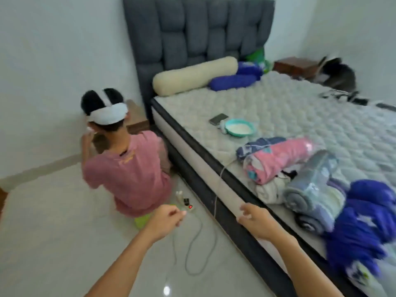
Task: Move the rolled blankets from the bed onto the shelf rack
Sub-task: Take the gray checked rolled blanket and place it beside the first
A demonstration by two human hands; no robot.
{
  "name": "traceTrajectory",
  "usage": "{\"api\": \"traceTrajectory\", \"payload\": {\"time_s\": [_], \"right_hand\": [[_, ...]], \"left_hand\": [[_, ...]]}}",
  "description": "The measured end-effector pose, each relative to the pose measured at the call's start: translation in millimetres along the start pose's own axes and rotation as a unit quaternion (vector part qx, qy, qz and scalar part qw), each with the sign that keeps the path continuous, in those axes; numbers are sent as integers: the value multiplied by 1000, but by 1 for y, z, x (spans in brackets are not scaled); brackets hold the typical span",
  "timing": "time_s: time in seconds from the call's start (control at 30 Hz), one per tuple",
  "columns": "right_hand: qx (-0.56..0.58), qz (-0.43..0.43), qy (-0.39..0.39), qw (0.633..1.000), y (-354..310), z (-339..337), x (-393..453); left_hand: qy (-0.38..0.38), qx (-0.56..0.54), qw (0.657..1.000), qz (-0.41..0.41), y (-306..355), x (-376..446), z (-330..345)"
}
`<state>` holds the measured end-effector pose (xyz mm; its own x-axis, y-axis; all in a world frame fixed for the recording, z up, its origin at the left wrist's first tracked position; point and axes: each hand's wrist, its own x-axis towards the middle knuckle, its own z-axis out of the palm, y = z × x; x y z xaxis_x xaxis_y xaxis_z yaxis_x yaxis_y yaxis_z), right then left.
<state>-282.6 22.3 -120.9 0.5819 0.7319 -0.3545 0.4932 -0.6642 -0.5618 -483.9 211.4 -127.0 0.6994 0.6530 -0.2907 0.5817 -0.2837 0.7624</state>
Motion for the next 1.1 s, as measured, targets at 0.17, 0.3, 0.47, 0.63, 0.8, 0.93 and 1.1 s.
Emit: {"api": "traceTrajectory", "payload": {"time_s": [0.17, 0.3, 0.47, 0.63, 0.8, 0.93, 1.1], "right_hand": [[144, 133, 152, 969, 111, -80, -42], [208, 186, 207, 938, 168, -109, -42], [231, 228, 207, 923, 216, -135, 9], [261, 268, 228, 899, 256, -173, 58], [305, 260, 247, 882, 279, -207, 104], [310, 207, 254, 892, 296, -257, 161], [218, 194, 179, 939, 320, -293, 227]], "left_hand": [[-154, 1, 986, 61, 110, 60, 107], [-259, 40, 963, 64, 169, 100, 179], [-302, -97, 941, -121, 215, 154, 242], [-310, -261, 861, -306, 225, 195, 290], [-333, -290, 824, -354, 228, 209, 316], [-280, -335, 823, -363, 233, 218, 324], [-213, -366, 820, -385, 238, 220, 330]]}}
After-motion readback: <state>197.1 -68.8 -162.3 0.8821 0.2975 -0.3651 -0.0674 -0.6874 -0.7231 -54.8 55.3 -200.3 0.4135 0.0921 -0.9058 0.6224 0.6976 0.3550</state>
